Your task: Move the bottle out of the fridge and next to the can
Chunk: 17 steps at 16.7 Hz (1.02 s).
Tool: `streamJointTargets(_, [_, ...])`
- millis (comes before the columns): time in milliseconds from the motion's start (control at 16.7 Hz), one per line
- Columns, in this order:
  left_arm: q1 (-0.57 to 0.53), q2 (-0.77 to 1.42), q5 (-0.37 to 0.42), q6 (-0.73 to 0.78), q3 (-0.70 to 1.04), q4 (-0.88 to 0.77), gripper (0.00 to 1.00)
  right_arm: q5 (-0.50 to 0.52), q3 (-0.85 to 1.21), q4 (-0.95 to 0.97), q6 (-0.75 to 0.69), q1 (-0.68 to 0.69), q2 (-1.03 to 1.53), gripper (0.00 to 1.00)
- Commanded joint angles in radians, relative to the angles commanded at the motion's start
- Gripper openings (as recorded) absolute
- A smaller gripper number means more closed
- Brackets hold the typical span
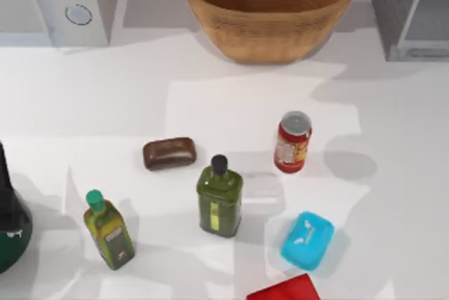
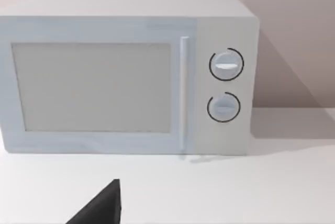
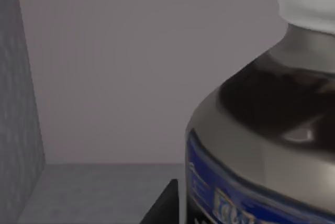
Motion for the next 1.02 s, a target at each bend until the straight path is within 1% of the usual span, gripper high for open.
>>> streamJointTargets(180, [0.0,0.0,0.0,0.0,0.0,0.0,1.0,-0.027,-0.198,0.061,0.0,-0.022,-0.12,0.0])
streamJointTargets(360, [0.0,0.0,0.0,0.0,0.0,0.0,1.0,-0.047,-0.315,0.109,0.0,-0.038,-0.209,0.0])
streamJointTargets(720, [0.0,0.0,0.0,0.0,0.0,0.0,1.0,-0.049,-0.338,0.121,0.002,-0.035,-0.224,0.0])
streamJointTargets(900, [0.0,0.0,0.0,0.0,0.0,0.0,1.0,0.017,-0.38,0.186,0.002,0.032,-0.204,0.0])
streamJointTargets(1020, [0.0,0.0,0.0,0.0,0.0,0.0,1.0,0.111,-0.439,0.264,0.002,0.128,-0.188,0.0])
